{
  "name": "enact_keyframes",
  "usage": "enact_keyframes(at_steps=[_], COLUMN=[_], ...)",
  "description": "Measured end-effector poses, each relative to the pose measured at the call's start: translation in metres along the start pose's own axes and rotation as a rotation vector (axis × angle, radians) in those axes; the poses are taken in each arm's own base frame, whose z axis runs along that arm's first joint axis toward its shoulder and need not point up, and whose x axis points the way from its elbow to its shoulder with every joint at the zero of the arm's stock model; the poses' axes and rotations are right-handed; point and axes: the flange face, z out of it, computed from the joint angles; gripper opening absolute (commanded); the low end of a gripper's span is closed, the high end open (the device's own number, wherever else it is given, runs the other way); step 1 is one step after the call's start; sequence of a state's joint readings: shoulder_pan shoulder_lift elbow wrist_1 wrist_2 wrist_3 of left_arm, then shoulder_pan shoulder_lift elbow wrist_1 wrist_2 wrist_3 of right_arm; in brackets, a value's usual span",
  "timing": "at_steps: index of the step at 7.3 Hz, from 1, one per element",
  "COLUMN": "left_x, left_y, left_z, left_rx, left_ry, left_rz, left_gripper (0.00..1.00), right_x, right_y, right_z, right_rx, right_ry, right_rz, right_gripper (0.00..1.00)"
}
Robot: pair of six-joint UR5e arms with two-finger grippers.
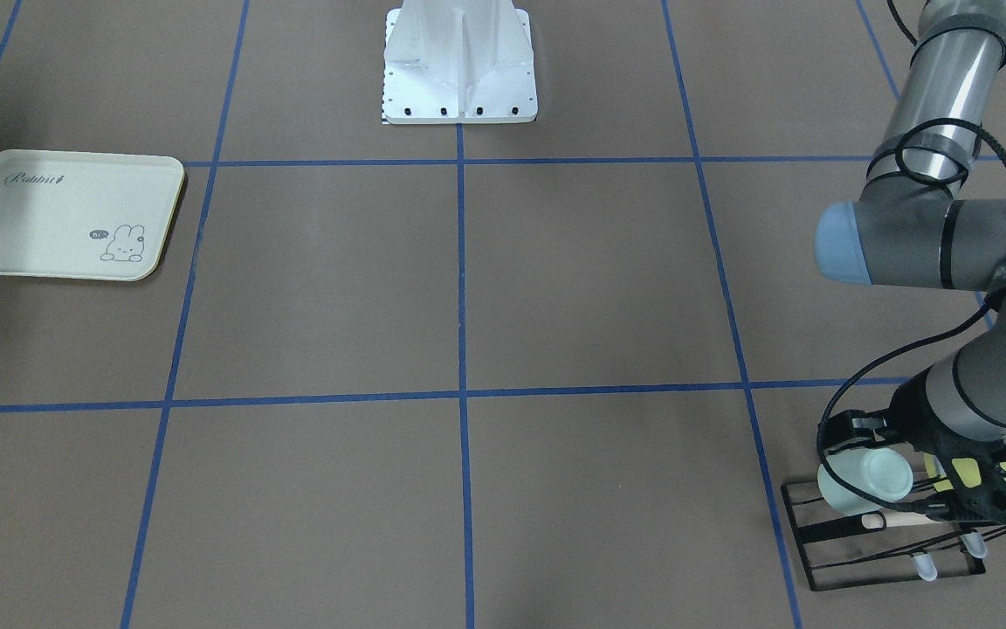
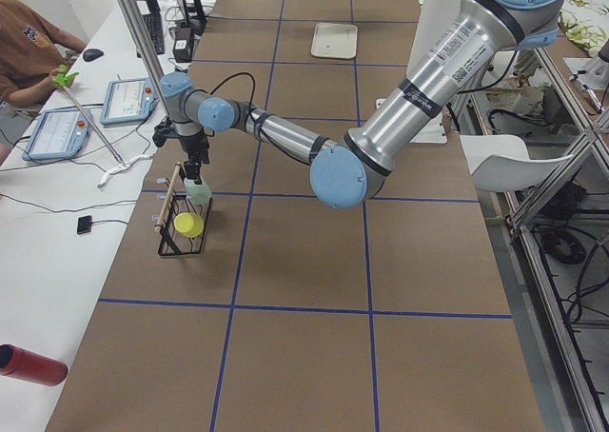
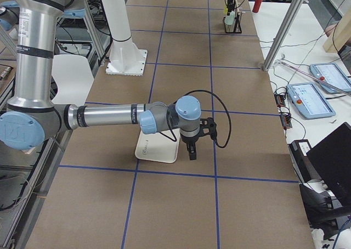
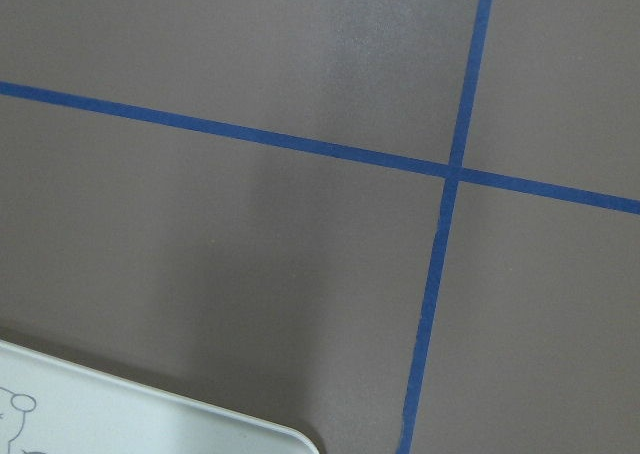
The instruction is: Left arm grabs green cup and hands to right arm on tray
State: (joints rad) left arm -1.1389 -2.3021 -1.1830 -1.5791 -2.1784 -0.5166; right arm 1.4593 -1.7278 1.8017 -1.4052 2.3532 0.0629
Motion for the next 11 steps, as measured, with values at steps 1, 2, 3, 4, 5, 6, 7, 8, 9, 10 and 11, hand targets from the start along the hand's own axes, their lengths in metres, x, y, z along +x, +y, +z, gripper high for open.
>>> enact_keyframes(at_steps=[1, 2, 3, 4, 5, 6, 7, 8, 9, 10, 11], left_x=[-0.004, -0.007, -0.008, -0.007, -0.007, -0.008, -0.011, -0.011, -0.011, -0.009, -0.007], left_y=[-0.002, -0.005, -0.008, -0.011, -0.015, -0.017, -0.019, -0.019, -0.020, -0.020, -0.020], left_z=[0.008, 0.014, 0.018, 0.021, 0.023, 0.028, 0.032, 0.034, 0.035, 0.035, 0.033], left_rx=[-0.004, -0.008, -0.012, -0.015, -0.015, -0.013, -0.010, -0.009, -0.008, -0.007, -0.005], left_ry=[-0.002, -0.004, -0.006, -0.008, -0.008, -0.006, -0.004, -0.003, -0.003, -0.002, 0.000], left_rz=[-0.001, -0.006, -0.012, -0.016, -0.017, -0.014, -0.012, -0.011, -0.011, -0.012, -0.014], left_gripper=[1.00, 1.00, 1.00, 1.00, 1.00, 1.00, 0.99, 0.89, 0.51, 0.01, 0.00], right_x=[0.000, -0.001, -0.001, -0.001, -0.001, -0.001, -0.002, -0.002, -0.003, -0.004, -0.004], right_y=[0.000, -0.001, -0.001, -0.001, -0.001, -0.001, -0.001, -0.002, -0.002, -0.003, -0.004], right_z=[0.000, 0.000, 0.000, 0.000, 0.000, 0.000, 0.000, 0.000, -0.001, -0.001, -0.002], right_rx=[-0.001, 0.000, 0.000, 0.001, 0.001, 0.001, 0.001, 0.003, 0.004, 0.005, 0.006], right_ry=[0.000, 0.000, 0.000, 0.000, 0.000, 0.000, -0.001, -0.002, -0.002, -0.002, -0.001], right_rz=[-0.001, -0.002, -0.004, -0.006, -0.008, -0.010, -0.013, -0.016, -0.017, -0.019, -0.019], right_gripper=[1.00, 1.00, 1.00, 1.00, 1.00, 1.00, 1.00, 1.00, 1.00, 1.00, 1.00])
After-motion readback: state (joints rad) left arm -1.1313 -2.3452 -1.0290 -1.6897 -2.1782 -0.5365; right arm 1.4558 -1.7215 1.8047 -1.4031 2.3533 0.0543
